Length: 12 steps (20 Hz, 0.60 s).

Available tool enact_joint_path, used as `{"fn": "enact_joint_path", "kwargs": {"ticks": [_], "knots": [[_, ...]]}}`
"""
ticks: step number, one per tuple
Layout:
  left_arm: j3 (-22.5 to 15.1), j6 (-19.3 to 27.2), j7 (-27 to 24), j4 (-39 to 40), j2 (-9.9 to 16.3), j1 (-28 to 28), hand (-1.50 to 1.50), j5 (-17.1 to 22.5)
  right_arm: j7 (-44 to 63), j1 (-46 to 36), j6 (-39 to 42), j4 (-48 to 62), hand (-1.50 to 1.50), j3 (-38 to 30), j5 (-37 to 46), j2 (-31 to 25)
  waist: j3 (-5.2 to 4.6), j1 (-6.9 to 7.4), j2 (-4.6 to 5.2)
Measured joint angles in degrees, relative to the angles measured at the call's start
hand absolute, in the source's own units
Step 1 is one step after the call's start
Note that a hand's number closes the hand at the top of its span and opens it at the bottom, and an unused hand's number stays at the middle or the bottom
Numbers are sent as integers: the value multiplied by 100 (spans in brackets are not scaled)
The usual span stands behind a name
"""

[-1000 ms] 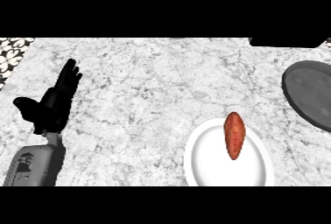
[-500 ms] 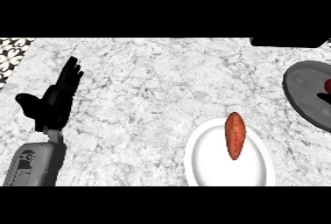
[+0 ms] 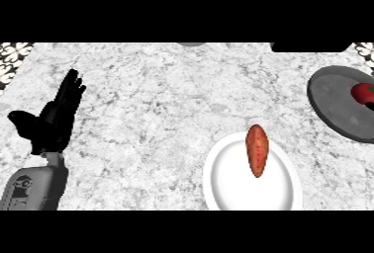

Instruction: Pick the tomato from the plate and place it in the pan

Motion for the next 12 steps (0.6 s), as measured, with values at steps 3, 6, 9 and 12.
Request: {"fn": "enact_joint_path", "kwargs": {"ticks": [3, 6, 9, 12], "knots": [[74, -38, -52, -15, 20, 118, 0, 62, -169, 277, 593, -326, -150, -87, -353, 114, -11, -87, -38], [121, -8, -18, -63, 52, 181, 0, 54, -246, 653, 1135, -817, -150, -104, -615, 281, -24, -201, -85], [183, 23, 46, -83, 98, 198, 0, 51, -188, 1069, 1578, -1471, -150, -97, -838, 446, -34, -289, -114], [183, 42, 96, -144, 101, 239, 0, 37, -43, 1568, 1878, -2233, -150, -85, -1009, 665, -42, -350, -130]]}}
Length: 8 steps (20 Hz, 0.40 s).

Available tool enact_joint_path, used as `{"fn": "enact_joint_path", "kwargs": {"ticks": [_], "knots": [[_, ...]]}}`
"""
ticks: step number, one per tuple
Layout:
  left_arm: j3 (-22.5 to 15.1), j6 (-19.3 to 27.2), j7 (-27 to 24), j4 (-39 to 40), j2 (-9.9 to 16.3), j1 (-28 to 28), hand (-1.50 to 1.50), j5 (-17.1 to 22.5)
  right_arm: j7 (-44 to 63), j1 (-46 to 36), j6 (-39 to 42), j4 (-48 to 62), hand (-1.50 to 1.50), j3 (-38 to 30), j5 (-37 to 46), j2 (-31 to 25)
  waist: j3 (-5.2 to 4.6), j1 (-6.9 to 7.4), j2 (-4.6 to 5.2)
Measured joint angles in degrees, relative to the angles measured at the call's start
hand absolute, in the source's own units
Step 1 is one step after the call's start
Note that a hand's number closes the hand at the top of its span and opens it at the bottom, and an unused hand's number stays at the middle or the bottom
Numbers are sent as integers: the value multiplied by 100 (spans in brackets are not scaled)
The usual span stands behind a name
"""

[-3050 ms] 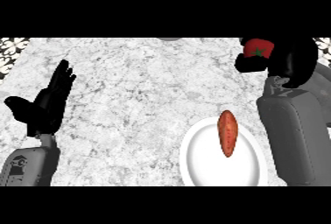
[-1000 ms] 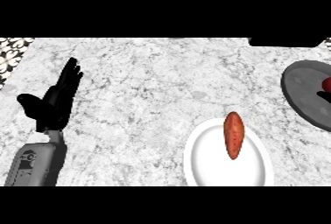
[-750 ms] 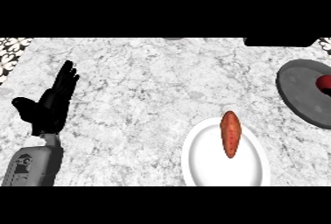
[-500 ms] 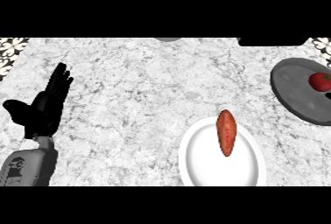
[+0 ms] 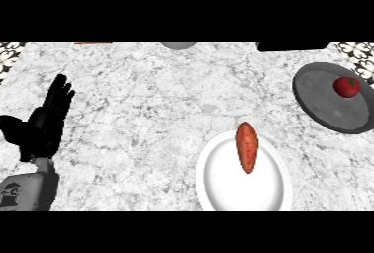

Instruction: Pick the tomato from the plate and place it in the pan

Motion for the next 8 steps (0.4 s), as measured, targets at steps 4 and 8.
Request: {"fn": "enact_joint_path", "kwargs": {"ticks": [4, 8], "knots": [[-31, 27, -68, 43, -57, 51, 0, -37, 376, 671, 323, -1238, -150, 39, -236, 454, -4, -37, 7], [-30, 35, -85, 19, -53, 47, 0, -52, 987, 1420, 545, -2731, -150, 112, -378, 939, -4, -11, 23]]}}
